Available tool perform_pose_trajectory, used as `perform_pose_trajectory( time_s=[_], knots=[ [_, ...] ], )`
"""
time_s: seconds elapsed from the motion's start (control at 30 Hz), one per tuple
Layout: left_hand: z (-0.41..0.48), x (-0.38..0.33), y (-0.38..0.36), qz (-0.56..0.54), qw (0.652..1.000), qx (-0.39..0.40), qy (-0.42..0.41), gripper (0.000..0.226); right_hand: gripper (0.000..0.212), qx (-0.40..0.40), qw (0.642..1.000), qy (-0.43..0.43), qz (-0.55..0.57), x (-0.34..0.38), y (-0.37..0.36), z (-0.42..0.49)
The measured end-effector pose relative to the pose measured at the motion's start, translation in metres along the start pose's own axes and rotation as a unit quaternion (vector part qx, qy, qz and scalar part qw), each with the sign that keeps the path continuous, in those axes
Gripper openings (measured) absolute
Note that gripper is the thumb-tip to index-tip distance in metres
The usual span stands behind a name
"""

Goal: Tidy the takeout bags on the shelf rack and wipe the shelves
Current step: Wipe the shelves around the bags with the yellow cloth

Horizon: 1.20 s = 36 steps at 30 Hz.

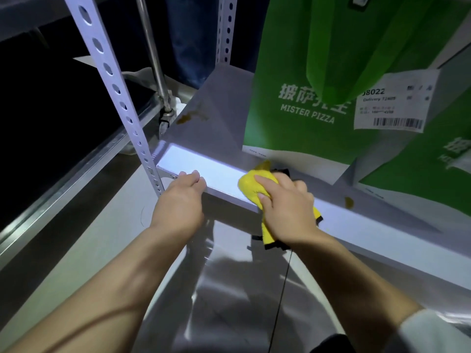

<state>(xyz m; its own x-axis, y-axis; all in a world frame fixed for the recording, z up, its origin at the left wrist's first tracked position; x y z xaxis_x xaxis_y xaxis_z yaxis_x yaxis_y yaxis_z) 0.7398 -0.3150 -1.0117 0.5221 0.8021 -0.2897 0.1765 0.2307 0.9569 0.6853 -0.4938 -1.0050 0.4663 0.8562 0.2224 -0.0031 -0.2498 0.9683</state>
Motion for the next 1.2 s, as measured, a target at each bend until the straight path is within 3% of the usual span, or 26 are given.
perform_pose_trajectory(
  time_s=[0.17, 0.33, 0.47, 0.63, 0.87, 1.2],
  knots=[
    [0.003, -0.001, 0.009, 0.001, 1.000, -0.007, 0.001, 0.045, 0.038, 0.024, 0.996, 0.081, 0.010, 0.029, -0.007, -0.006],
    [0.022, -0.012, 0.030, -0.032, 0.999, -0.034, 0.005, 0.020, 0.039, 0.045, 0.995, 0.087, 0.009, -0.023, 0.006, -0.016],
    [0.048, -0.024, 0.037, -0.129, 0.989, -0.074, 0.024, 0.052, 0.039, 0.041, 0.998, 0.053, 0.008, -0.059, 0.015, -0.015],
    [0.093, -0.044, 0.045, -0.222, 0.967, -0.123, 0.006, 0.076, 0.039, 0.033, 0.998, 0.051, 0.013, -0.059, 0.014, -0.013],
    [0.135, -0.065, 0.050, -0.202, 0.971, -0.124, -0.014, 0.047, 0.048, 0.035, 0.999, 0.018, 0.032, -0.057, 0.008, -0.009],
    [0.175, -0.072, 0.058, -0.170, 0.967, -0.183, -0.056, 0.036, 0.042, 0.028, 0.998, -0.041, 0.025, -0.060, 0.000, 0.005]
  ],
)
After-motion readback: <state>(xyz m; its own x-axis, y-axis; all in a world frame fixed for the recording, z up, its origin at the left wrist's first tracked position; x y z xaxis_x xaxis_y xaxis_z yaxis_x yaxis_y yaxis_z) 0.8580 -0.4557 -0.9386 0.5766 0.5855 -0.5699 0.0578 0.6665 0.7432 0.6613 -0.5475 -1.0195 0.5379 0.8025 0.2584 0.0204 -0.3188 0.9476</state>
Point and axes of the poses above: each hand's wrist, its own z-axis towards the middle knuckle, its own y-axis out of the back of the hand, x = y × z, the point moved 9 cm from there along z, towards the middle knuckle, and after that the axes turned 13 degrees about -y, right-handed, at the moved point
